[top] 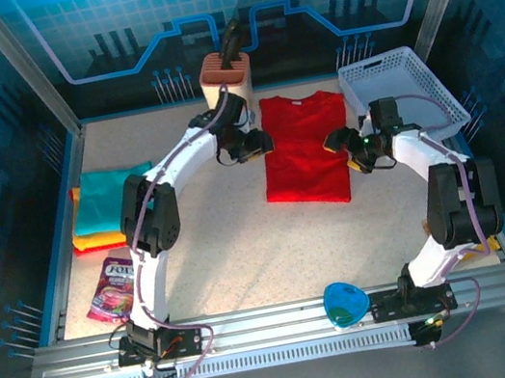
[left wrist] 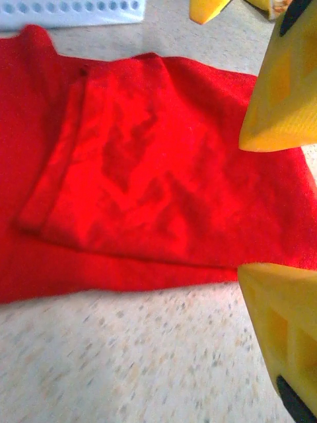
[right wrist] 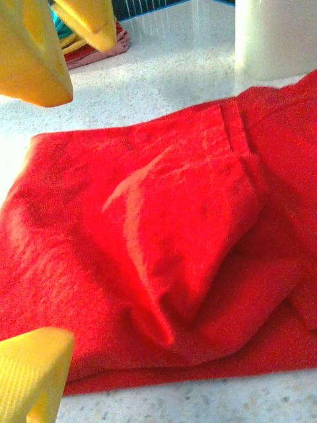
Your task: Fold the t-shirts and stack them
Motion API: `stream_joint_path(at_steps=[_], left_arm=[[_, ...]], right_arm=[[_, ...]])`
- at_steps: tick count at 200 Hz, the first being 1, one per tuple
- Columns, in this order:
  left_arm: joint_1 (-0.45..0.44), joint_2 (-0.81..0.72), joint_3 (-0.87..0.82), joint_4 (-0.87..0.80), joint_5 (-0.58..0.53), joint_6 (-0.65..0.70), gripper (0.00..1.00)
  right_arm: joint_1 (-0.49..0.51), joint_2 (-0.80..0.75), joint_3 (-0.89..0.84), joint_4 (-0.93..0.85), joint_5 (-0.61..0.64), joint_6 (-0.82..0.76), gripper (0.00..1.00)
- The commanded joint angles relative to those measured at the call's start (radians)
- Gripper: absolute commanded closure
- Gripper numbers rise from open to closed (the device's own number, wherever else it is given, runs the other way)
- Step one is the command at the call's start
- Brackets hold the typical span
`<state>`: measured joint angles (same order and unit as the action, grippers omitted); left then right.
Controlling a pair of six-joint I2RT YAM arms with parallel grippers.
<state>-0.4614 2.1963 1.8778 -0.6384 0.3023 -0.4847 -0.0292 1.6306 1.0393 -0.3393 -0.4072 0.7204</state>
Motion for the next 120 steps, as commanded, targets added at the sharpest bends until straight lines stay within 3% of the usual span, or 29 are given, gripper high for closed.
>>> stream_joint_path(at_steps=[1, 54, 120], left_arm=[[-0.037, -0.004, -0.072, 0.038, 0.061, -0.03, 0.54], [-0.137, -0.022, -0.141, 0.066, 0.046, -0.065, 0.55], [-0.158, -0.019, -0.302, 0.077, -0.052, -0.094, 0.63]], right_arm=[[0.0, 0.002, -0.017, 0.005, -0.082, -0.029, 0.18], [0.066, 0.035, -0.089, 0.084, -0.175, -0.003, 0.25], [0.092, 0.141, -0.139, 0.022, -0.138, -0.054, 0.27]])
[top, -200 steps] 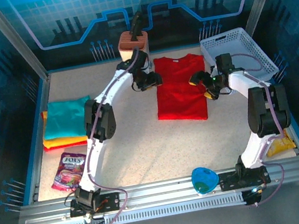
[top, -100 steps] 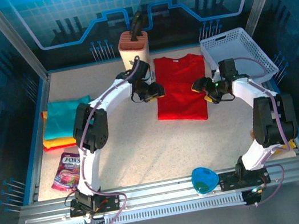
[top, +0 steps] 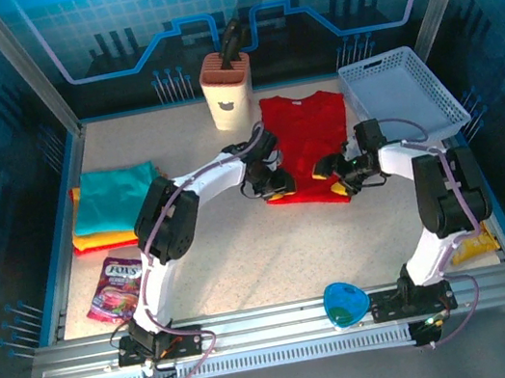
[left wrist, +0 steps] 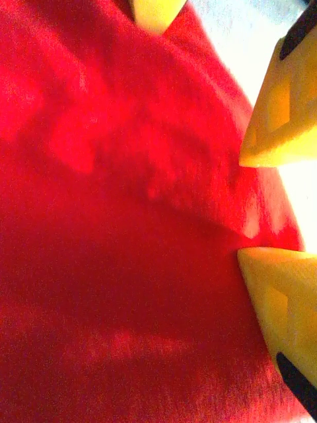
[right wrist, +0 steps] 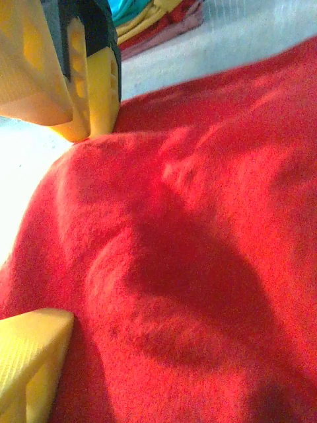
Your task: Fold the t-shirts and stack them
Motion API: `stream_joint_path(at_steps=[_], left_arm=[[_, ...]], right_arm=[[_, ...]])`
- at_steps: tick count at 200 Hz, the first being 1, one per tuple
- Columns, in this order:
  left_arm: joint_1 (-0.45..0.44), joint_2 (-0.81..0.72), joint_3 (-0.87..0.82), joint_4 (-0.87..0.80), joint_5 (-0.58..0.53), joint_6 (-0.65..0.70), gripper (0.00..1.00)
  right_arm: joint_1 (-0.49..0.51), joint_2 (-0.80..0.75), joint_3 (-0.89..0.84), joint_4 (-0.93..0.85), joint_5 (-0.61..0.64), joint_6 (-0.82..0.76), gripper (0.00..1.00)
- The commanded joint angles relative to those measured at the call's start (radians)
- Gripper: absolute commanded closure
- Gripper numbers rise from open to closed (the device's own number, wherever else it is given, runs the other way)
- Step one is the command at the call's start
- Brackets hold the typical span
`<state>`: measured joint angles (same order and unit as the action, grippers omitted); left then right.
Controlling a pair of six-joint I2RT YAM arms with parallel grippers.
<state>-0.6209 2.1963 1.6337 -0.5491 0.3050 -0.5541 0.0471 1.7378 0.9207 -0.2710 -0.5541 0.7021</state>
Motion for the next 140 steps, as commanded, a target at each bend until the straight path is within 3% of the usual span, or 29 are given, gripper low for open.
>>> stream_joint_path(at_steps=[1, 76, 140], left_arm=[[0.001, -0.021, -0.061, -0.012, -0.056, -0.024, 0.63], [-0.023, -0.15, -0.331, 0.046, -0.071, -0.101, 0.69], [-0.127, -0.271, -0.515, 0.15, -0.045, -0.225, 0.69]], right_arm=[[0.016, 0.034, -0.022, -0.047, 0.01, -0.037, 0.27], [0.06, -0.022, -0.107, -0.15, 0.057, -0.087, 0.26], [0.113, -0.25, -0.288, -0.233, 0.11, -0.061, 0.25]])
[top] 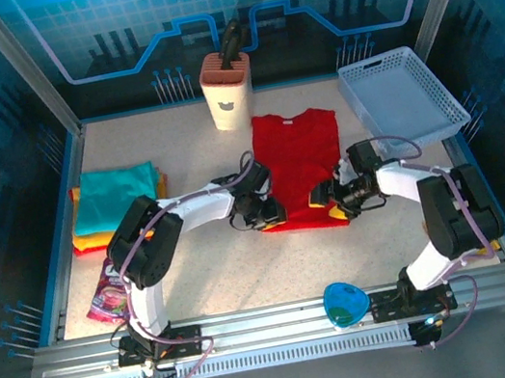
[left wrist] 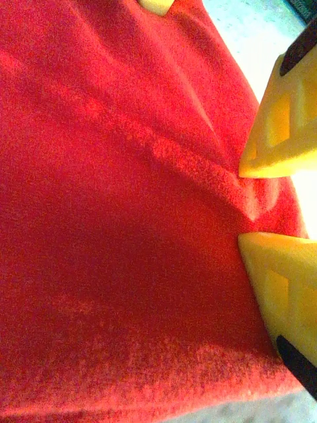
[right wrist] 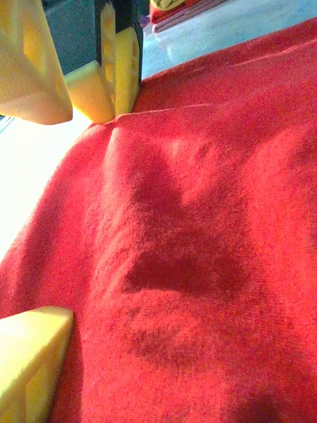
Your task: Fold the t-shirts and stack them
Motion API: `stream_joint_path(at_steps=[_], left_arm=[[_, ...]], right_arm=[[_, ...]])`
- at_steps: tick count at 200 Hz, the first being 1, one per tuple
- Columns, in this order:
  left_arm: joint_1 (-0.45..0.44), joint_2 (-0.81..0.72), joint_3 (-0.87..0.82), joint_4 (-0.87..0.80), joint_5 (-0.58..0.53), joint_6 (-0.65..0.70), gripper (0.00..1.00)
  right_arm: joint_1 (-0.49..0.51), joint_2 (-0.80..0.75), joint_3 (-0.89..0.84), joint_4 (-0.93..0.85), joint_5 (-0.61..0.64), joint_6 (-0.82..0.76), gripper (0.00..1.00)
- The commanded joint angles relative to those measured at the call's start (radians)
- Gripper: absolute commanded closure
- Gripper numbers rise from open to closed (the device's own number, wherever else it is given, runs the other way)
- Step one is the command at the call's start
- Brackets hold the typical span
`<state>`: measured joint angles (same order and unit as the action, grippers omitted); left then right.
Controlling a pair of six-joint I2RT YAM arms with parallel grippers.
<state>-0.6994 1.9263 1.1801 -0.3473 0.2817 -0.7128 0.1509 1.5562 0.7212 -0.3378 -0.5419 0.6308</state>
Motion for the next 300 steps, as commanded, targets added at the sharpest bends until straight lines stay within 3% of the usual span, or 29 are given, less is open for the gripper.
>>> stream_joint_path(at_steps=[1, 36, 68, 100, 120, 179, 206, 300], left_arm=[[-0.05, -0.001, -0.063, -0.05, -0.021, -0.069, 0.69], [-0.101, -0.04, -0.153, 0.032, -0.007, -0.169, 0.69], [-0.135, -0.113, -0.155, -0.028, -0.03, -0.191, 0.67], [-0.126, -0.214, -0.114, -0.144, -0.031, -0.124, 0.45], [-0.101, -0.27, -0.08, -0.252, -0.035, -0.053, 0.42], [0.021, -0.322, -0.214, -0.216, 0.066, -0.001, 0.51], [0.015, -0.273, -0.24, -0.122, 0.139, -0.036, 0.53], [-0.012, -0.123, -0.223, -0.01, 0.137, -0.101, 0.54]], right_arm=[[0.009, -0.075, -0.091, -0.168, 0.098, 0.013, 0.25], [0.013, -0.232, -0.145, -0.266, 0.158, 0.022, 0.24], [0.012, -0.324, -0.14, -0.348, 0.176, 0.026, 0.23], [0.002, -0.412, -0.097, -0.426, 0.246, 0.034, 0.19], [-0.007, -0.453, -0.088, -0.46, 0.279, 0.045, 0.18], [0.003, -0.479, -0.194, -0.41, 0.227, 0.104, 0.24], [0.032, -0.465, -0.215, -0.375, 0.234, 0.123, 0.25], [0.155, -0.323, -0.223, -0.208, 0.25, 0.192, 0.32]])
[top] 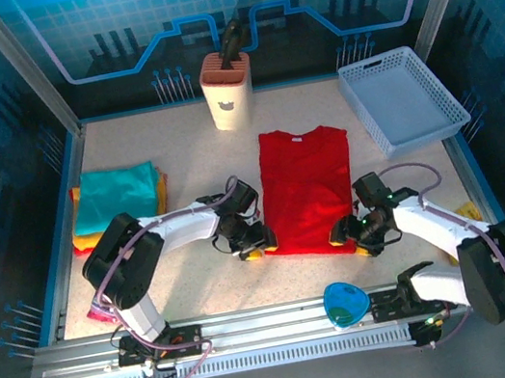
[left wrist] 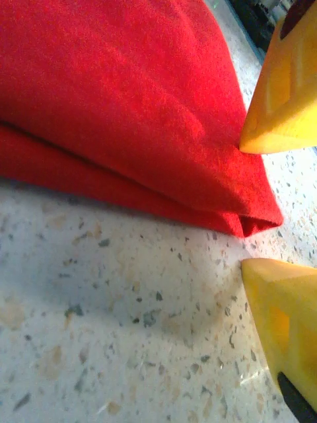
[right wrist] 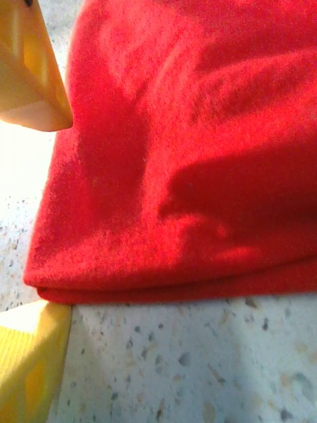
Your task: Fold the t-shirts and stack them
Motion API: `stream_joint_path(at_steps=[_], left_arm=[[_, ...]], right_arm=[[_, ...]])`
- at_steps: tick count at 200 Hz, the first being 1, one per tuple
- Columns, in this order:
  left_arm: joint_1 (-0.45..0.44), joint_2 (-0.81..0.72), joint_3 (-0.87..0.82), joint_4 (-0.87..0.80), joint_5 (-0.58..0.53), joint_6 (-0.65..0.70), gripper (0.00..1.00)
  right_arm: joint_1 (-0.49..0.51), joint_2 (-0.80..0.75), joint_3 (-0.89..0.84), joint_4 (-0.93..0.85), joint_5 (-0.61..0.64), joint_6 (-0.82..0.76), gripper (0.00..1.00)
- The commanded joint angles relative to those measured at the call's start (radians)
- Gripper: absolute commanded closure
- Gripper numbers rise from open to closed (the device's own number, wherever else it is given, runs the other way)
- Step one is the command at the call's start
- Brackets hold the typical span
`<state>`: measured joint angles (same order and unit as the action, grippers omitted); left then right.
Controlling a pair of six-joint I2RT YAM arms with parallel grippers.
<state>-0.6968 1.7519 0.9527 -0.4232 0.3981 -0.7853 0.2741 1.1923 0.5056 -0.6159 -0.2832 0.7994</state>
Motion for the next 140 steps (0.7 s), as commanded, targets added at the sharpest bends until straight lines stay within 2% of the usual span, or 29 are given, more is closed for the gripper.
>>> stream_joint_path(at_steps=[1, 32, 73, 106, 132, 140], left_arm=[[-0.015, 0.052, 0.004, 0.068, 0.02, -0.031, 0.54], [-0.017, 0.065, 0.012, 0.093, 0.018, -0.048, 0.58], [-0.019, 0.08, 0.043, 0.093, 0.01, -0.052, 0.63], [-0.024, 0.093, 0.068, 0.087, 0.001, -0.054, 0.67], [-0.025, 0.098, 0.065, 0.082, -0.004, -0.054, 0.74], [-0.025, 0.097, 0.063, 0.081, -0.005, -0.052, 0.77]], right_arm=[[0.033, 0.041, -0.007, 0.073, -0.008, 0.025, 0.32], [0.041, 0.02, -0.022, 0.097, 0.01, 0.039, 0.38], [0.04, 0.0, -0.014, 0.116, 0.012, 0.033, 0.54], [0.04, 0.008, -0.016, 0.131, 0.011, 0.034, 0.61], [0.041, 0.015, -0.02, 0.148, 0.005, 0.035, 0.7], [0.04, 0.013, -0.019, 0.15, 0.004, 0.035, 0.75]])
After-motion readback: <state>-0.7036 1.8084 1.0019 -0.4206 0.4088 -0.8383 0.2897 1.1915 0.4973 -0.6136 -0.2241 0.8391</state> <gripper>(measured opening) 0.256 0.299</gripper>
